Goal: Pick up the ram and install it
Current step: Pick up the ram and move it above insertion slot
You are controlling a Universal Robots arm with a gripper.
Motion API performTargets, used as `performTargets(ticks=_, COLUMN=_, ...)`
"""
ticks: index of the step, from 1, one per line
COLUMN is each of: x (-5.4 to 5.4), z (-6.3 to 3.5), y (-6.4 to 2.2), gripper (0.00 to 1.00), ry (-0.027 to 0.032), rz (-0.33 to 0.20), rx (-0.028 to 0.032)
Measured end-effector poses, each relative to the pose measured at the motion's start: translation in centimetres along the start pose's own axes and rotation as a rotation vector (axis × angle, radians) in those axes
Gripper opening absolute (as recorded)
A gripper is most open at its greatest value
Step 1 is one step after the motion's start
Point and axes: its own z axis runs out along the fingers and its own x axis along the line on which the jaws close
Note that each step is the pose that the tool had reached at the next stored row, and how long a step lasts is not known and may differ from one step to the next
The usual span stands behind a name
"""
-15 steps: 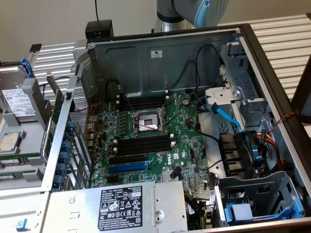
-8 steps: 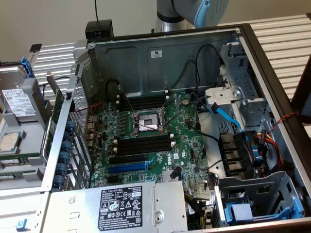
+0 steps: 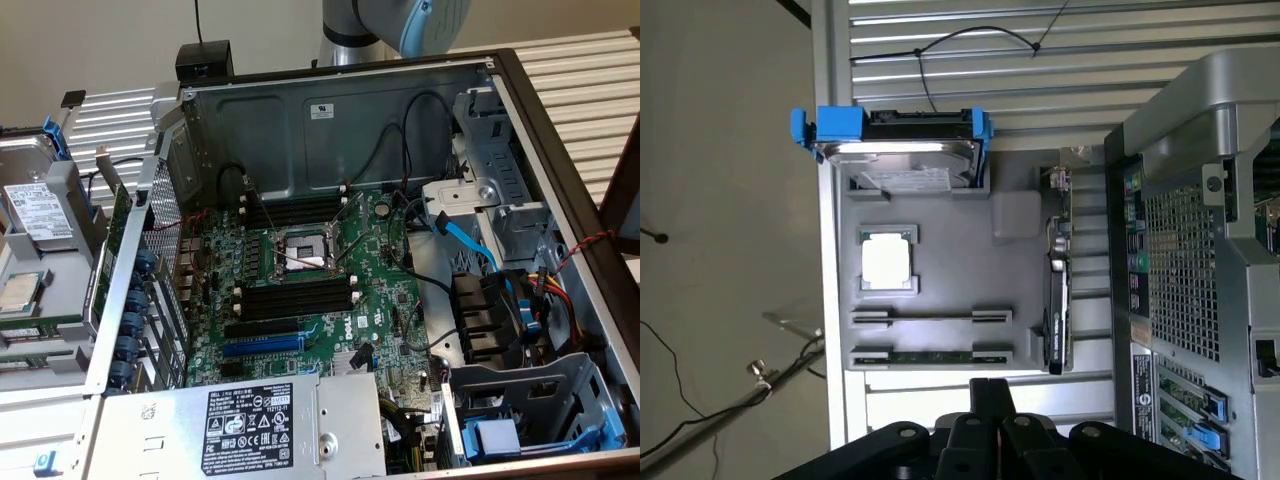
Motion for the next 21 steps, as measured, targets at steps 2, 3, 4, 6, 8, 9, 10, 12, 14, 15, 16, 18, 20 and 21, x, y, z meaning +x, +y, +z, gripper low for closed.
performTargets(ticks=2, x=0.0, z=0.0, y=0.0, gripper=0.11, ry=0.0015, rz=-0.034, rx=0.0003)
performTargets(ticks=3, x=0.0, z=0.0, y=0.0, gripper=0.11, ry=0.0024, rz=-0.052, rx=0.0003)
performTargets(ticks=4, x=0.0, z=0.0, y=0.0, gripper=0.11, ry=0.0034, rz=-0.07, rx=0.0002)
performTargets(ticks=6, x=0.0, z=0.0, y=0.0, gripper=0.11, ry=0.0051, rz=-0.106, rx=0.0002)
performTargets(ticks=8, x=0.0, z=0.0, y=0.0, gripper=0.11, ry=0.0069, rz=-0.144, rx=0.0001)
performTargets(ticks=9, x=-0.01, z=0.0, y=0.0, gripper=0.11, ry=0.0078, rz=-0.162, rx=0.0001)
performTargets(ticks=10, x=-0.01, z=0.0, y=0.0, gripper=0.11, ry=0.0086, rz=-0.18, rx=0.0001)
performTargets(ticks=12, x=0.0, z=0.0, y=0.0, gripper=0.11, ry=0.0105, rz=-0.216, rx=0.0001)
performTargets(ticks=14, x=-0.01, z=0.0, y=0.0, gripper=0.11, ry=0.0122, rz=-0.252, rx=0.0)
performTargets(ticks=15, x=0.0, z=0.0, y=0.0, gripper=0.11, ry=0.013, rz=-0.271, rx=0.0)
performTargets(ticks=16, x=0.0, z=0.0, y=0.0, gripper=0.11, ry=0.0139, rz=-0.288, rx=0.0)
performTargets(ticks=18, x=-0.01, z=0.0, y=0.0, gripper=0.11, ry=0.0156, rz=-0.324, rx=-0.0001)
performTargets(ticks=20, x=0.0, z=0.01, y=0.0, gripper=0.11, ry=0.0174, rz=-0.361, rx=-0.0001)
performTargets(ticks=21, x=0.0, z=0.01, y=0.0, gripper=0.11, ry=0.0182, rz=-0.379, rx=-0.0002)
